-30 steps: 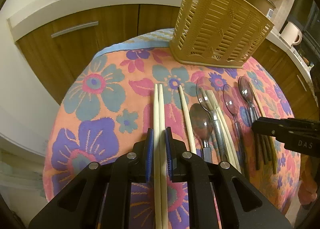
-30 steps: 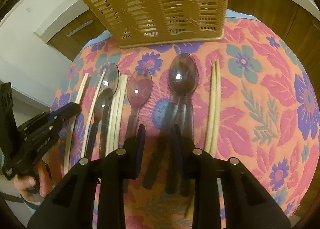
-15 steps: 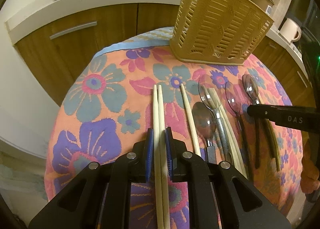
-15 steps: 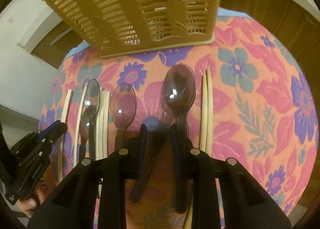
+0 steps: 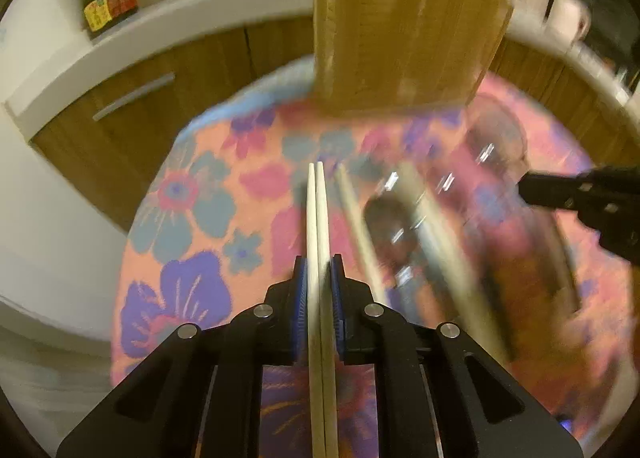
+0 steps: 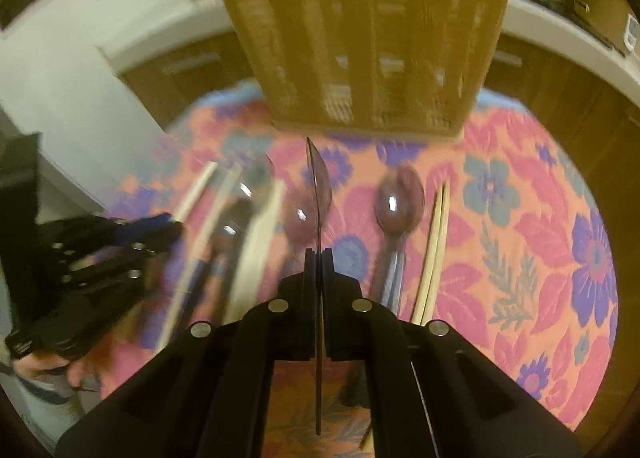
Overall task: Organize utensils
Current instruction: 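Carry chopsticks and spoon over the tan holder and open both tools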
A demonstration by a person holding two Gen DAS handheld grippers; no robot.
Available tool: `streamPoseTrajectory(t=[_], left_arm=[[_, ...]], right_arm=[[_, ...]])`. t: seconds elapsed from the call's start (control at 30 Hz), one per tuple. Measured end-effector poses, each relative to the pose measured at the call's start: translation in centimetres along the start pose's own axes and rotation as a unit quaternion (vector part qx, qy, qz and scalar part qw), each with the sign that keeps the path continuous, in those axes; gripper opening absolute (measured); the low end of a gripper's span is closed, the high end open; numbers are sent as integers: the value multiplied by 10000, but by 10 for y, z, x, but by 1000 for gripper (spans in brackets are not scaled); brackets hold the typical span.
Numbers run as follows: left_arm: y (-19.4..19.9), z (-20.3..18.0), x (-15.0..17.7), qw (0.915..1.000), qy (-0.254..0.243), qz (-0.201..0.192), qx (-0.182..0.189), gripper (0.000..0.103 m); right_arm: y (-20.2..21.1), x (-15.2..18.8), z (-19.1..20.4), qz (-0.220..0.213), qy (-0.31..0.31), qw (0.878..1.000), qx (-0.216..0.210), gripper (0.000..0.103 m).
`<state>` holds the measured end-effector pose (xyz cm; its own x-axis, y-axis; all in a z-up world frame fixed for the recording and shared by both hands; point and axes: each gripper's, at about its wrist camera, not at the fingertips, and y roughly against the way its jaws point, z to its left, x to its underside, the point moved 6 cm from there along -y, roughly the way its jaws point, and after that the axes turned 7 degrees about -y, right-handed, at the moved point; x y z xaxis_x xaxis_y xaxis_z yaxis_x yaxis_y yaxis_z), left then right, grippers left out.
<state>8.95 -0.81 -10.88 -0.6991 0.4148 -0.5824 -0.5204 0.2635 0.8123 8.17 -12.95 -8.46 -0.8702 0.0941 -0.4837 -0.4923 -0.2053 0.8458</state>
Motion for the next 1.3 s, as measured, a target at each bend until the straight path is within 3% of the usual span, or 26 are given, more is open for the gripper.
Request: streamPoseTrajectory(t=[0.13,0.27,0.33,0.53,0.67,0.83,0.93,1.03,1.23,1.3], left_arm=[[47,7,-40,9930,347,-1012,496,10],[97,9,-93,9744,383,-2052,832,10],[112,8,-125,9642,372,-2472,888,10],[109,6,-204,9427,464,-3184,879,10],[93,14,-232,9340,589,-3445,742,10],[72,18,-248,9284,606,-3650,327,10],[65,21,-248,9234,574,-3794,102,10],[54,18,-248,9239,499,-3794,-68,10],[43,14,-238,9222,435,-3840,-145,11],[44,14,-233,9226,412,-3833,-122,17]], right_arm=[[41,-26,3,-663,76,9971,-355,1],[77,-68,5,-1429,64,9879,-598,1],[102,-83,-13,-1736,22,9825,-668,1],[128,-144,-39,-2549,-262,9639,-719,1],[123,-177,-57,-2956,-382,9528,-575,1],[108,-200,-70,-3371,-400,9406,-106,1],[93,-207,-74,-3442,-311,9383,85,1],[82,-212,-75,-3479,-98,9365,427,1],[74,-210,-82,-3597,-219,9323,313,2],[70,-204,-85,-3447,-247,9382,191,3]])
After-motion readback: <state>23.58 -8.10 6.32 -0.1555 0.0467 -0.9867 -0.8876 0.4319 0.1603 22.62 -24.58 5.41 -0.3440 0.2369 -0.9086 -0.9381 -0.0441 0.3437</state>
